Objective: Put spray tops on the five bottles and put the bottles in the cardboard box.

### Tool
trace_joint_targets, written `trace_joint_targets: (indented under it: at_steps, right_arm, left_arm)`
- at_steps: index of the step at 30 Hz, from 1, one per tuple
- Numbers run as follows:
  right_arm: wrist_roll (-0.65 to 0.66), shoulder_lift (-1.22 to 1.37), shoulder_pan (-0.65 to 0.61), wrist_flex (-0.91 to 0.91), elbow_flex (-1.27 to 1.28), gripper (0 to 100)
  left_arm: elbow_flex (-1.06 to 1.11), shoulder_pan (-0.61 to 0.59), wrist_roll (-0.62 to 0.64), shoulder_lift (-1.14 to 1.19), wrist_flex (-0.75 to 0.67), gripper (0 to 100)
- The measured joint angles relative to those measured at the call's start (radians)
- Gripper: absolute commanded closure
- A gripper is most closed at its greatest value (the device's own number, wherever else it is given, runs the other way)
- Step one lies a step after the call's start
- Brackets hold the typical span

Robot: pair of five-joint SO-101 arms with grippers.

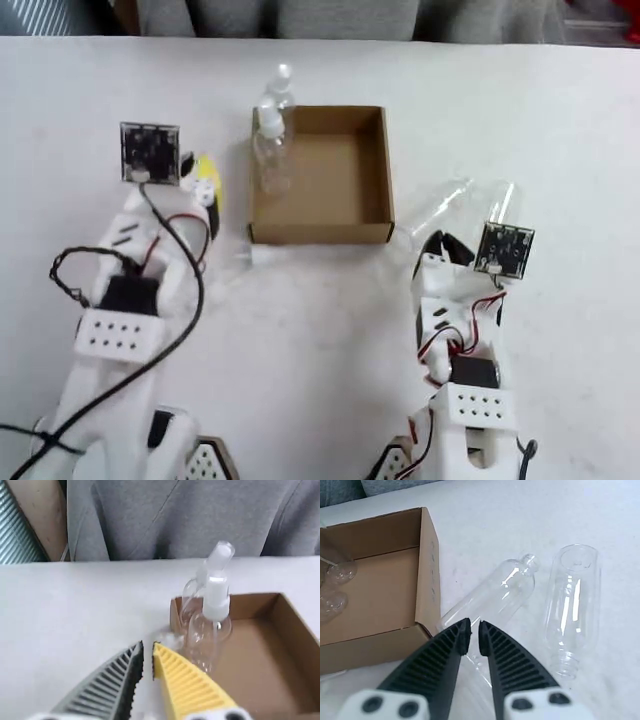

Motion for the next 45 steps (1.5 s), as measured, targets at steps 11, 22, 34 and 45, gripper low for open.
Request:
trace_joint_targets:
  at_steps: [11,22,34,45]
  right_arm:
    - [0.124,0.0,0.176,0.328,-0.18,97.8]
    - [0.328,0.114,0.163,0.618,-0.509,96.4]
    - [0.4,0.669,0.018,1.094,-0.982,77.9]
    - [0.62,0.908,-0.103,1.092,-1.06,77.9]
  left_arm:
    - [0.281,-0.083,-0.02,-0.261,0.275,98]
    - [0.655,-0.361,-0.043,-0.488,0.167,98]
    - [0.704,-0.361,-0.242,-0.87,0.433,98]
    - [0.703,-0.347,-0.305,-0.937,0.531,98]
